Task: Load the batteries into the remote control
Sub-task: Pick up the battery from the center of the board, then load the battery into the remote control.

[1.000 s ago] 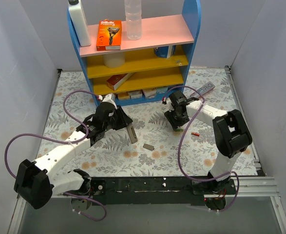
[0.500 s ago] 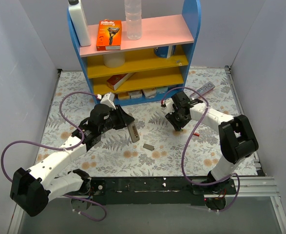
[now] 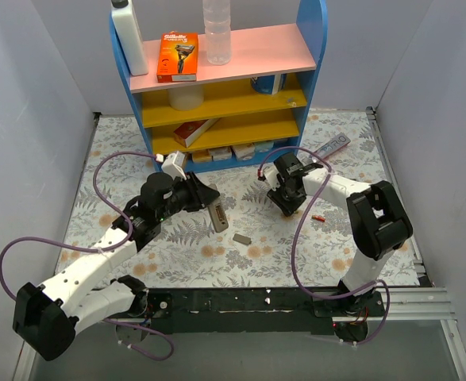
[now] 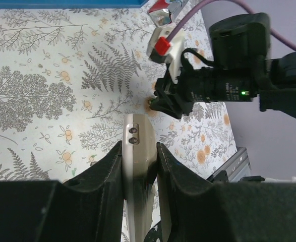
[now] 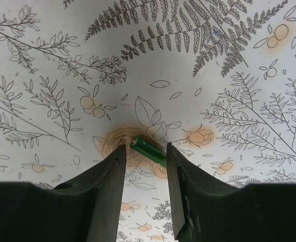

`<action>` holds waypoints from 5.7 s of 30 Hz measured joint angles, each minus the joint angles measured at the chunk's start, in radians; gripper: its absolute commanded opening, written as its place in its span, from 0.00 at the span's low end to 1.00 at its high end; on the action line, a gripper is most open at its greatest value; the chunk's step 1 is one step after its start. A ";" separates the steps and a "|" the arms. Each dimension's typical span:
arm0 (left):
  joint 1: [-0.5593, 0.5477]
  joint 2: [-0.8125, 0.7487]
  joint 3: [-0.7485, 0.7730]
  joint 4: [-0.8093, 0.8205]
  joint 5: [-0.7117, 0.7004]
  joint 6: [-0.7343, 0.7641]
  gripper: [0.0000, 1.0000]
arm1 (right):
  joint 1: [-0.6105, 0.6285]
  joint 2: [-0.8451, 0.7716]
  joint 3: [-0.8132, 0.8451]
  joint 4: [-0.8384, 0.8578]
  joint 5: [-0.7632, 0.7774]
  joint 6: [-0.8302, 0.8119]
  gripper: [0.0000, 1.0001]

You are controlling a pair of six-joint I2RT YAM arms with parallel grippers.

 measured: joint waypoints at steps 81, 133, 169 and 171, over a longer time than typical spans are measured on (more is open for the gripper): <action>0.000 -0.122 -0.229 0.518 0.008 -0.119 0.00 | 0.537 -0.563 -0.302 0.932 0.079 0.518 0.01; 0.004 -0.095 -0.194 0.437 0.020 -0.092 0.00 | 0.562 -0.524 -0.302 0.913 0.174 0.501 0.26; 0.005 -0.058 -0.152 0.386 0.051 -0.121 0.00 | 0.556 -0.594 -0.302 0.894 0.149 0.480 0.54; 0.005 -0.055 -0.149 0.376 0.051 -0.121 0.00 | 0.556 -0.615 -0.302 0.891 0.147 0.467 0.54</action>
